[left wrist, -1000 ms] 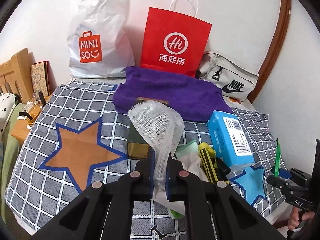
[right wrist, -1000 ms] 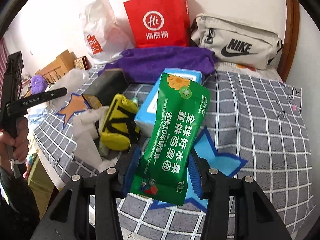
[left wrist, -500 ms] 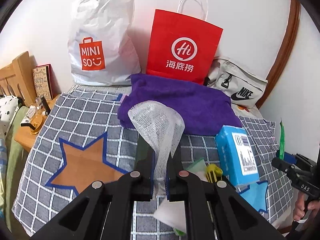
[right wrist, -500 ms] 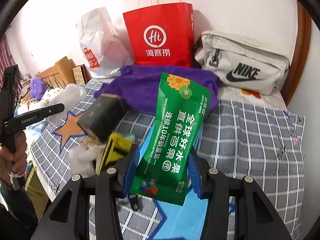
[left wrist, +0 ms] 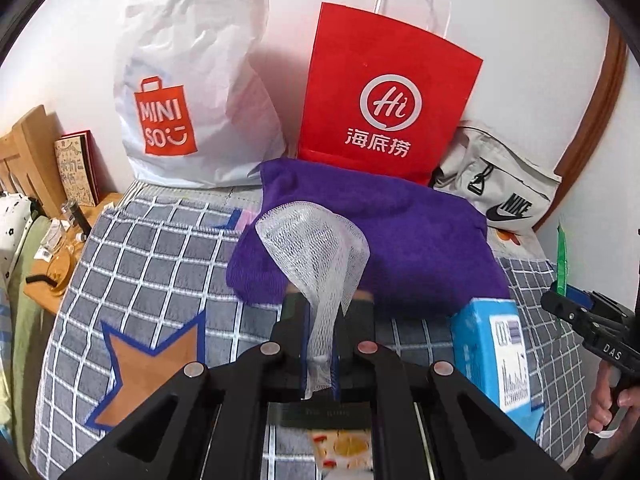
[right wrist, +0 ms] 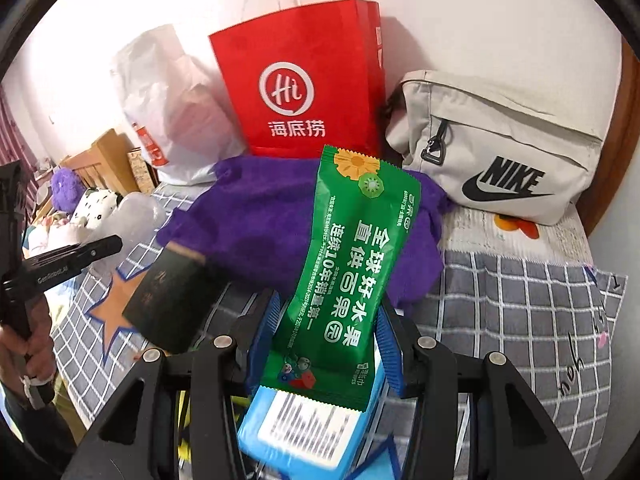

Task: Organize soft objects
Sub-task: 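Carry the packet in the right tool onto the purple towel while the left tool lays the mesh bag there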

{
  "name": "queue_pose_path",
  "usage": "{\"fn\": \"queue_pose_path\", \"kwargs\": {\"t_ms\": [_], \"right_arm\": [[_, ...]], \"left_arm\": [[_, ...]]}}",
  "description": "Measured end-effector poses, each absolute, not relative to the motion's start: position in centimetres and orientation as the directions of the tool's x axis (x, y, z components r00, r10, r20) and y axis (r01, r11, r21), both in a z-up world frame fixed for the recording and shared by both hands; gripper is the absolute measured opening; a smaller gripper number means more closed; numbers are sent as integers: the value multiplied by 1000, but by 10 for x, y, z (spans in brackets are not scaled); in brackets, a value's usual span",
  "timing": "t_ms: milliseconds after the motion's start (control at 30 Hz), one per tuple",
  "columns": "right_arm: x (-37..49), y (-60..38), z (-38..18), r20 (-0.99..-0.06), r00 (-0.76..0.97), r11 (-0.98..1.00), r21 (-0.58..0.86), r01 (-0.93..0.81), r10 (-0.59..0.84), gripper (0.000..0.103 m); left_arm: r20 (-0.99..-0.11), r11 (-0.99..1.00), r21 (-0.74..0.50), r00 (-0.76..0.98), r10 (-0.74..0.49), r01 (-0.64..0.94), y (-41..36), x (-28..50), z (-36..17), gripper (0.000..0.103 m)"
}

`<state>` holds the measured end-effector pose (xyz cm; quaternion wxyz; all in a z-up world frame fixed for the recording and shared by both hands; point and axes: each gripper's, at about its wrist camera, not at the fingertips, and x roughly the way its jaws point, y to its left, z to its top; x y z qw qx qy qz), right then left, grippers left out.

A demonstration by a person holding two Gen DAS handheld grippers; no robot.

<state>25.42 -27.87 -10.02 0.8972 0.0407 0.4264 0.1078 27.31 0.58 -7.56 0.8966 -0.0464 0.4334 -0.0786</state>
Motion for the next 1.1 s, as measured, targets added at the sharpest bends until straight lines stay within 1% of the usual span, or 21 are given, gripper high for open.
{"fn": "queue_pose_path", "kwargs": {"t_ms": [133, 367, 633, 833, 967, 1100], "right_arm": [[283, -282, -111, -777, 590, 976, 162, -149, 219, 47], [323, -282, -127, -809, 550, 977, 143, -158, 208, 47], [362, -279, -150, -843, 474, 963, 177, -203, 255, 47], [387, -279, -167, -862, 441, 963, 174, -207, 251, 47], [398, -281, -183, -881, 412, 966, 155, -209, 231, 47], [407, -288, -200, -896, 375, 966, 175, -189, 236, 47]], "left_arm": [[-781, 986, -128, 602, -166, 106, -1, 297, -76, 9], [-791, 985, -129, 587, -172, 114, -11, 331, -82, 9], [-828, 985, -130, 534, -171, 114, -27, 372, -103, 9], [-844, 982, -130, 505, -181, 135, -41, 406, -118, 9], [-867, 987, -91, 478, -143, 130, -48, 429, -135, 9], [-894, 986, -113, 421, -153, 120, -49, 447, -154, 9]]}}
